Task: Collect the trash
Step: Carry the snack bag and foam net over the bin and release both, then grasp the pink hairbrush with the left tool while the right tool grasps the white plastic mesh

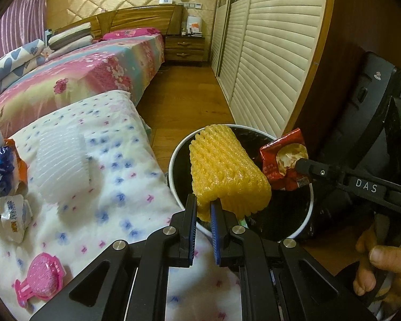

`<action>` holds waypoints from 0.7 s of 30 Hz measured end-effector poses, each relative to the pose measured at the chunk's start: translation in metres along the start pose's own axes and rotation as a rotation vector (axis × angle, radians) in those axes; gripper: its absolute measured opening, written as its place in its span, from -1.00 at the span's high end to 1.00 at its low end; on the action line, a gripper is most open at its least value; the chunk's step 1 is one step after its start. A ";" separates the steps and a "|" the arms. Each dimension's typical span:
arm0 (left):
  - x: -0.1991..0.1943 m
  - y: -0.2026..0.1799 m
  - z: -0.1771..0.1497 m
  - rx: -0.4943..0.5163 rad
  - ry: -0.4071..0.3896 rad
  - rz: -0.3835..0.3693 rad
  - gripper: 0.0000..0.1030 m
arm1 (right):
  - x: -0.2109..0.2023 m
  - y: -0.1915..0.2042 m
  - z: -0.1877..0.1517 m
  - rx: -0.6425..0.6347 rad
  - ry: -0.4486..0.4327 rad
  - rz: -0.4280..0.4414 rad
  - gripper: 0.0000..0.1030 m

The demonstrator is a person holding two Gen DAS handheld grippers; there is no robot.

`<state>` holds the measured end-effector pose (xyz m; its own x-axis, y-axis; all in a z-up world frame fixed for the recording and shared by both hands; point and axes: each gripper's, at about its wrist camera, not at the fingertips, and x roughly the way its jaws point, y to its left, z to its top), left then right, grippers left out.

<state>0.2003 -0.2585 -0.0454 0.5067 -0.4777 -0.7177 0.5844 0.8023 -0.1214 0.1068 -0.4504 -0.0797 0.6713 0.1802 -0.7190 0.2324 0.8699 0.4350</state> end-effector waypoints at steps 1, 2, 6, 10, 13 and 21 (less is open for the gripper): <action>0.001 0.000 0.000 0.000 0.002 0.000 0.82 | 0.001 -0.001 0.000 0.000 0.002 -0.001 0.63; 0.003 -0.001 0.001 0.000 0.004 -0.001 0.82 | 0.002 -0.002 0.001 0.001 0.003 -0.004 0.63; 0.006 -0.004 0.001 0.002 0.020 -0.005 0.71 | 0.003 -0.003 0.003 0.009 0.008 -0.010 0.61; 0.000 0.000 -0.002 -0.009 0.011 -0.001 0.21 | 0.000 -0.004 0.004 0.018 -0.003 -0.006 -0.06; -0.012 0.005 -0.008 -0.023 -0.006 0.013 -0.06 | -0.004 -0.001 0.002 0.018 -0.017 -0.001 -0.32; -0.052 0.044 -0.037 -0.132 -0.026 0.060 -0.26 | -0.010 0.020 -0.007 0.009 -0.023 0.036 -0.58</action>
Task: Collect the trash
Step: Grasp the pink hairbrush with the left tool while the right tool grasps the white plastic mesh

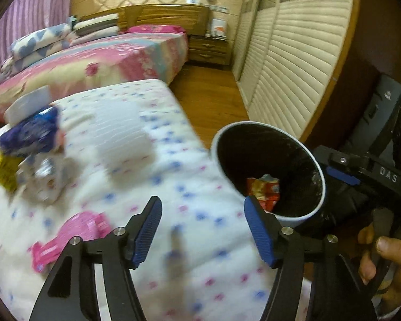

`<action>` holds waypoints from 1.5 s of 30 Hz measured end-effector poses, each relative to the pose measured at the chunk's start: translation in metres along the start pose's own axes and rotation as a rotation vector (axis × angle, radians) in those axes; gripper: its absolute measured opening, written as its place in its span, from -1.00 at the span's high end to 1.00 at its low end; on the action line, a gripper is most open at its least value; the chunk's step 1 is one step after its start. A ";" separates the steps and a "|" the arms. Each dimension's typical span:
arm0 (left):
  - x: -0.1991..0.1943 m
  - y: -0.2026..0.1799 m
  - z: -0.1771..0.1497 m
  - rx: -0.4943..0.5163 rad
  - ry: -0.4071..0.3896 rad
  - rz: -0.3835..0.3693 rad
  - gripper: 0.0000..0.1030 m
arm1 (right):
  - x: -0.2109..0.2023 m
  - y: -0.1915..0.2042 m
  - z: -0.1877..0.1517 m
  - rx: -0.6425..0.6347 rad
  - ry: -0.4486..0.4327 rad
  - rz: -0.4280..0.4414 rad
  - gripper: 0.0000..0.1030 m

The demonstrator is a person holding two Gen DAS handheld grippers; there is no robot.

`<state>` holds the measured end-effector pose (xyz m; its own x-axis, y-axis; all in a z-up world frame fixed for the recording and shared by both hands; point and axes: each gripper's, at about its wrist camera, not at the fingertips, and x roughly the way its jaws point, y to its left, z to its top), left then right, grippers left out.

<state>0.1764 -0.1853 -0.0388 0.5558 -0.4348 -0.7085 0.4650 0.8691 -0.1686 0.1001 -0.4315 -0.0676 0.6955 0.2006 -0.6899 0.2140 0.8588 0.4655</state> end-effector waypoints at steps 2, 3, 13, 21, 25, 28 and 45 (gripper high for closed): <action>-0.010 0.011 -0.005 -0.023 -0.008 0.016 -0.29 | 0.001 0.008 -0.003 -0.009 0.010 0.015 -0.72; -0.015 0.016 -0.008 -0.037 -0.013 0.021 -0.30 | 0.001 0.013 -0.006 -0.017 0.011 0.023 -0.73; -0.065 0.074 -0.033 -0.142 -0.051 0.117 -0.33 | 0.010 0.069 -0.028 -0.115 0.048 0.089 -0.74; -0.079 0.111 -0.045 -0.219 -0.051 0.185 -0.33 | 0.024 0.106 -0.044 -0.178 0.090 0.132 -0.75; -0.082 0.122 -0.050 -0.250 -0.041 0.193 -0.33 | 0.030 0.119 -0.050 -0.203 0.103 0.144 -0.75; -0.084 0.124 -0.052 -0.236 -0.036 0.188 -0.33 | 0.034 0.124 -0.053 -0.211 0.115 0.150 -0.75; -0.039 0.122 -0.027 0.188 0.100 0.064 -0.42 | 0.057 0.140 -0.047 -0.226 0.135 0.170 -0.74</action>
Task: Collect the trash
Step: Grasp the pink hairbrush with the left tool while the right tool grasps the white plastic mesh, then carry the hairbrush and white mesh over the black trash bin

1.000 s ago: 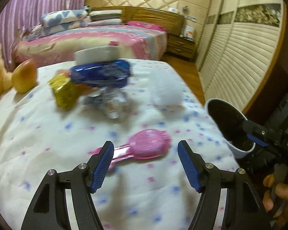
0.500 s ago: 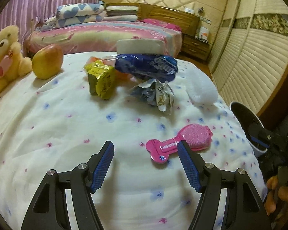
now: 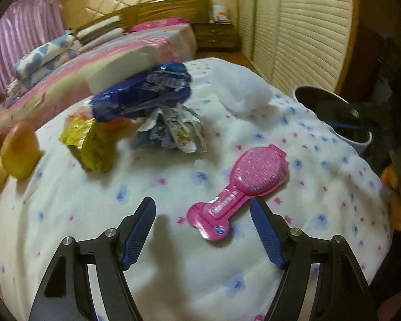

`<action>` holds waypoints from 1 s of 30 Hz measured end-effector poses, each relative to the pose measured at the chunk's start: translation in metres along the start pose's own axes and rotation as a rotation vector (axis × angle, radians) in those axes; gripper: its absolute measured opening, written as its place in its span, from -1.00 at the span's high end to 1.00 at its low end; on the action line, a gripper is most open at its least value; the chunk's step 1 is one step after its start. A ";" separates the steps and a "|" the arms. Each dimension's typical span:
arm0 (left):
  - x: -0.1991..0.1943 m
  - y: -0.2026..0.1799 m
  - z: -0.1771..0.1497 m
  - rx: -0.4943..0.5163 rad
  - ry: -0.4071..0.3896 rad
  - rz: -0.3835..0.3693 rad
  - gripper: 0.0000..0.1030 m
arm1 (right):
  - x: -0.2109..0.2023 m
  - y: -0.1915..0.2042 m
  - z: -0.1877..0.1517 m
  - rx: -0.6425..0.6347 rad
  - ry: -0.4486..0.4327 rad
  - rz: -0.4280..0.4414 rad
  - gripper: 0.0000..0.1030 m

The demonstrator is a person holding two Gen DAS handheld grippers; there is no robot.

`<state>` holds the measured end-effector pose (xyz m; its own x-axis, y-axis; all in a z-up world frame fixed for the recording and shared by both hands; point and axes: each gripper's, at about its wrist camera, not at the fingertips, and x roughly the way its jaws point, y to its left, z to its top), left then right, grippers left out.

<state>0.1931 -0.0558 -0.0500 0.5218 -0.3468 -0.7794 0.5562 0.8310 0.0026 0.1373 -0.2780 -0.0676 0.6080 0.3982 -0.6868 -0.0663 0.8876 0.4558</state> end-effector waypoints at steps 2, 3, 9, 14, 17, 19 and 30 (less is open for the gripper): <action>0.004 -0.003 0.000 0.012 0.014 -0.018 -0.41 | 0.006 0.001 0.004 0.000 0.003 0.005 -0.75; 0.006 -0.004 0.001 0.022 0.016 -0.009 -0.30 | 0.009 0.002 0.006 -0.001 0.006 0.008 -0.75; 0.006 -0.008 0.000 0.027 0.001 0.028 0.41 | 0.026 0.008 0.019 -0.009 0.006 0.021 -0.74; 0.004 0.004 -0.005 -0.111 -0.002 0.070 0.41 | 0.045 0.013 0.032 -0.022 0.008 0.020 -0.74; -0.002 0.014 -0.009 -0.211 -0.017 0.080 0.42 | 0.056 0.016 0.038 -0.031 0.020 0.022 -0.73; -0.005 0.015 -0.013 -0.268 -0.027 0.070 0.42 | 0.063 0.018 0.040 -0.039 0.028 0.020 -0.71; -0.015 0.003 -0.014 -0.325 -0.064 0.031 0.42 | 0.057 0.027 0.033 -0.088 0.031 0.030 0.33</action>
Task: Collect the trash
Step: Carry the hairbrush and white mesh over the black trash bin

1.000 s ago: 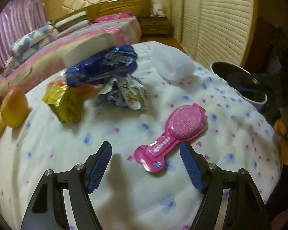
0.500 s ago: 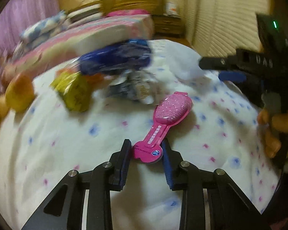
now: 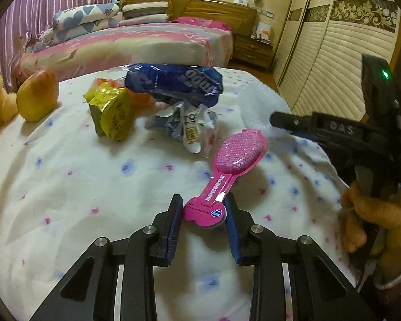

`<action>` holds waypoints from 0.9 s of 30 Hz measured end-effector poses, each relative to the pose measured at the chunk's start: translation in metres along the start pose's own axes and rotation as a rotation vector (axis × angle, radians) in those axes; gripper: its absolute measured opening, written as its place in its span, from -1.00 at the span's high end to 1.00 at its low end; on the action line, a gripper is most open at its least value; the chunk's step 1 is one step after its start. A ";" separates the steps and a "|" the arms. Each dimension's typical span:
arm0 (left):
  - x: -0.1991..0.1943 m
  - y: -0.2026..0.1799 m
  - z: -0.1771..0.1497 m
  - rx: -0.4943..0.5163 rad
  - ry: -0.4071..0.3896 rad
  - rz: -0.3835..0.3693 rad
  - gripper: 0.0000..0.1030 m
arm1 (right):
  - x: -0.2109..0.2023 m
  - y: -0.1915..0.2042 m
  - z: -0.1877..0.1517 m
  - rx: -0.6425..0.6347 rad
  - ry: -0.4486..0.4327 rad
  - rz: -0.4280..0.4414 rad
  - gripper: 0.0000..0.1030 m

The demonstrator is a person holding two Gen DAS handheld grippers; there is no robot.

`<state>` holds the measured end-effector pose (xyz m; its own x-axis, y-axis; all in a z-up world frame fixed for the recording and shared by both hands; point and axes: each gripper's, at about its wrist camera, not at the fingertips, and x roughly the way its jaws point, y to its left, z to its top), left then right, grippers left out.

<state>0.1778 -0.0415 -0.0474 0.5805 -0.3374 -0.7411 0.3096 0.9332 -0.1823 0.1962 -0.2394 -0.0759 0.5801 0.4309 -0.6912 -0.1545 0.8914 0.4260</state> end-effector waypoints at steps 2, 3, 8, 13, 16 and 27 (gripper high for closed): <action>-0.001 -0.002 -0.002 -0.009 -0.003 -0.010 0.42 | -0.010 -0.003 -0.006 0.010 -0.007 0.000 0.41; -0.001 -0.001 -0.003 -0.017 -0.003 -0.015 0.42 | -0.015 -0.005 -0.009 0.015 -0.011 -0.002 0.42; -0.003 -0.008 -0.005 -0.029 -0.004 -0.042 0.43 | -0.043 -0.015 -0.023 0.049 -0.032 -0.008 0.43; -0.005 -0.023 -0.003 -0.013 -0.011 -0.065 0.43 | -0.067 -0.025 -0.035 0.084 -0.056 -0.013 0.43; -0.006 -0.032 -0.002 -0.003 -0.016 -0.075 0.43 | -0.078 -0.029 -0.040 0.098 -0.070 -0.014 0.43; 0.000 -0.063 0.006 0.030 -0.018 -0.109 0.42 | -0.107 -0.052 -0.047 0.143 -0.119 -0.044 0.43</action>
<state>0.1633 -0.1008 -0.0323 0.5556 -0.4393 -0.7059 0.3943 0.8867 -0.2415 0.1046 -0.3258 -0.0513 0.6756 0.3649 -0.6407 -0.0165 0.8762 0.4817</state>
